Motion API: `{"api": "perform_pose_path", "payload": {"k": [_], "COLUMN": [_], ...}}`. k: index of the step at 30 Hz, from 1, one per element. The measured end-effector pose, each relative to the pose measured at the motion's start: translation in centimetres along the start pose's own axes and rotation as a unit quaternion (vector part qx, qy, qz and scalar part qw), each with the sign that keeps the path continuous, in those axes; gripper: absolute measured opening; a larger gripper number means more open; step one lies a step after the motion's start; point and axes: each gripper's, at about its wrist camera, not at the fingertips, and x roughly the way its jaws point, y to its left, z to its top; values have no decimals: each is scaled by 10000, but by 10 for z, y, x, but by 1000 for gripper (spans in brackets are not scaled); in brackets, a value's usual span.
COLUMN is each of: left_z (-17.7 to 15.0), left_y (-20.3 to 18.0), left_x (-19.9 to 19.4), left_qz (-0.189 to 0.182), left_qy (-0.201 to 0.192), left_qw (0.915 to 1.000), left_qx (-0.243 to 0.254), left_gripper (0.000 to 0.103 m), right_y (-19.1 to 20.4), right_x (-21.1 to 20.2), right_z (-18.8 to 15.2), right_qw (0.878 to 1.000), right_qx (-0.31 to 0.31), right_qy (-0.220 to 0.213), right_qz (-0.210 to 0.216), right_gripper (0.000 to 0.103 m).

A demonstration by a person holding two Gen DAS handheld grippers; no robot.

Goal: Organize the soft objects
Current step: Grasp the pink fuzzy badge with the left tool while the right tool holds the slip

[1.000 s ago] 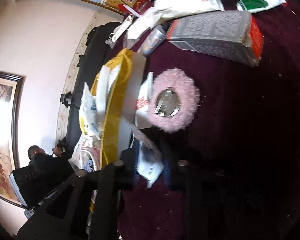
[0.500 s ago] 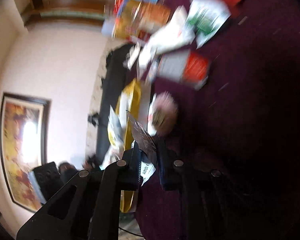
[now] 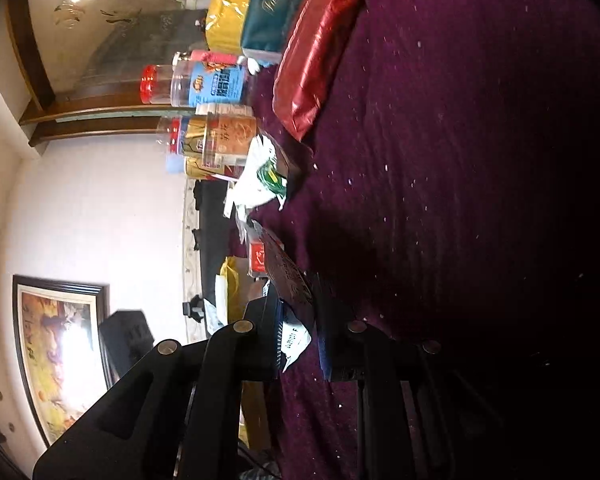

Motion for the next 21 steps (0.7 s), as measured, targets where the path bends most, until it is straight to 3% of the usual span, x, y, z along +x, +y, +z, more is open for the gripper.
{"api": "perform_pose_path", "payload": {"k": [6, 12, 13, 14, 18, 21], "left_z": [2, 2, 0, -1, -7, -13], "left_y": [-1, -6, -8, -11, -19, -14], "left_x": [11, 12, 10, 10, 11, 4], "left_qz": [227, 365, 337, 203, 362, 164], "left_qy": [-28, -465, -609, -640, -733, -869], "left_qw": [9997, 9980, 9970, 9969, 9945, 9947], "left_qx": [18, 241, 331, 400, 658, 521], "left_gripper": [77, 74, 70, 46, 34, 32], "right_y": [2, 2, 2, 2, 2, 2], "right_x": [8, 9, 9, 10, 10, 10], "right_z": [-1, -1, -1, -1, -1, -1], "right_qw": [9999, 9999, 9998, 9998, 9998, 9998], "right_qx": [58, 90, 94, 91, 91, 102], "right_qy": [90, 96, 134, 141, 139, 132], "right_qz": [61, 94, 118, 118, 122, 134], "right_gripper": [14, 14, 14, 14, 14, 14]}}
